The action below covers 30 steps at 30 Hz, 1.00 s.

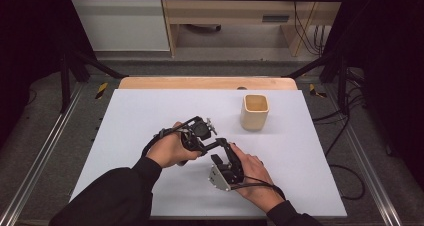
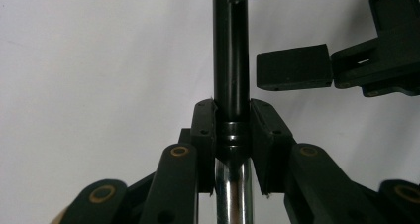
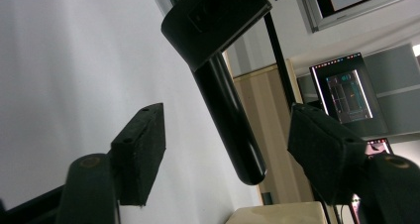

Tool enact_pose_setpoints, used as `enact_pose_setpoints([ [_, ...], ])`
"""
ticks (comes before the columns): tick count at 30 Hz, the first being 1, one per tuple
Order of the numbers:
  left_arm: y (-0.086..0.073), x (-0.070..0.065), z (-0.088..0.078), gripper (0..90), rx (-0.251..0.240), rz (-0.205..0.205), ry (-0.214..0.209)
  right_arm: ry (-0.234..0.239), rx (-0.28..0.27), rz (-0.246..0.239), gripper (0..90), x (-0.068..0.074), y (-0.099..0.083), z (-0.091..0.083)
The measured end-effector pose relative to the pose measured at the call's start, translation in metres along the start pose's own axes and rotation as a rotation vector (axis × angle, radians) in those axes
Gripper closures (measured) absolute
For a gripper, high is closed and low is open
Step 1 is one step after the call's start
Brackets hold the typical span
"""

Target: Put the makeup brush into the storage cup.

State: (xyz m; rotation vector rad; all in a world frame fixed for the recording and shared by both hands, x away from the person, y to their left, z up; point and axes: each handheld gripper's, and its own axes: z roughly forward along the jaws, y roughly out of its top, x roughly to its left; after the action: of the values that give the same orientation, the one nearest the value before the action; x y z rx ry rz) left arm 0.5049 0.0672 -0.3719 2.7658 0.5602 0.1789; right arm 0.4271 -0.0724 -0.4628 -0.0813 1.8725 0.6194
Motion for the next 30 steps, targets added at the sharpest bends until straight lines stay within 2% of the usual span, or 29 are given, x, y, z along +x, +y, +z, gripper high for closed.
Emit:
enact_pose_setpoints([
  [15, 0.0011, -0.0018, 0.0006, 73.5, 0.003, 0.004, -0.005, 0.006, -0.014, -0.035, 45.4, -0.0006, 0.0035, 0.0010],
  [16, 0.0011, -0.0017, 0.0005, 73.5, 0.004, 0.005, -0.005, 0.005, -0.020, -0.051, 46.5, -0.0016, 0.0038, 0.0013],
  [17, 0.0010, -0.0016, 0.0004, 73.5, 0.004, 0.005, -0.005, 0.014, -0.022, -0.041, 47.3, -0.0010, 0.0038, 0.0014],
  [25, 0.0006, -0.0015, -0.0003, 73.5, 0.004, 0.009, -0.007, 0.022, -0.032, -0.085, 54.5, -0.0014, 0.0058, 0.0017],
  [26, 0.0006, -0.0017, 0.0000, 73.5, 0.003, 0.006, -0.008, 0.021, -0.035, -0.108, 55.8, -0.0017, 0.0067, 0.0022],
  [30, 0.0008, -0.0020, 0.0001, 73.5, 0.004, 0.008, -0.009, 0.023, -0.034, -0.106, 57.0, -0.0004, 0.0070, 0.0022],
])
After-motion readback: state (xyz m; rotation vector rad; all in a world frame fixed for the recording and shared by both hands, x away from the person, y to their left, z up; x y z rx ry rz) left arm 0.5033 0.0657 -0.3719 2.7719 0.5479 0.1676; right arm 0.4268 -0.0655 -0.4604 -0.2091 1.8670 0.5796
